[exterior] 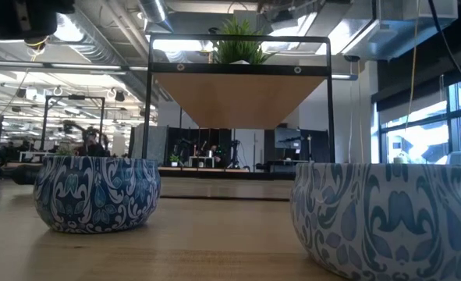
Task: Pick & Place candle stick holders
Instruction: Put the transparent scented candle on the shelf
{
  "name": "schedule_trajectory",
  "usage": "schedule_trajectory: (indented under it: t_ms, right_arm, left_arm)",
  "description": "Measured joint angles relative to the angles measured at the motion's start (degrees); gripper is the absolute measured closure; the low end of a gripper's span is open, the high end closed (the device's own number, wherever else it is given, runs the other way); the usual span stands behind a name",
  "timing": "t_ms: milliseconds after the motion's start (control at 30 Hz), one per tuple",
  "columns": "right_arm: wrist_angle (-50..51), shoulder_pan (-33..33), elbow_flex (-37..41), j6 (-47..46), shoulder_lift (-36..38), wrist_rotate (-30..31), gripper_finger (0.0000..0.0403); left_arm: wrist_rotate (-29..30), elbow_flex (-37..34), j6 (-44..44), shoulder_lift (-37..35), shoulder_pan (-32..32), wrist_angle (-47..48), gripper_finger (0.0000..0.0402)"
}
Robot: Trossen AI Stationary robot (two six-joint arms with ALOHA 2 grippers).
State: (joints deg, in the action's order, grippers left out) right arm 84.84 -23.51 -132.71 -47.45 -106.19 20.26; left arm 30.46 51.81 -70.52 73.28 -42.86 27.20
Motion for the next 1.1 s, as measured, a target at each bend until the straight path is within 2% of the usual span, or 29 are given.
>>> schedule_trajectory:
  t_ms: [500, 733, 933, 1100]
  right_arm:
    - [-15.2, -13.7, 14.4, -23.1, -0.1, 8.0, 0.0246]
    - [-28.9, -17.1, 22.5, -29.5, -0.1, 12.5, 0.0247]
    - [-45.7, -17.9, 31.5, -29.0, -0.1, 12.7, 0.0258]
    - [-64.6, -17.3, 36.9, -18.0, -0.1, 11.0, 0.0281]
  left_arm:
    - [-0.3, 0.0, -0.1, 0.0, -4.7, 0.0, 0.0380]
    - [-1.6, 0.0, 0.8, 0.0, -4.7, 0.0, 0.0380]
    - [-2.7, 0.0, 0.8, 0.0, -4.7, 0.0, 0.0380]
    - [-3.9, 0.0, 0.8, 0.0, -4.7, -0.1, 0.0380]
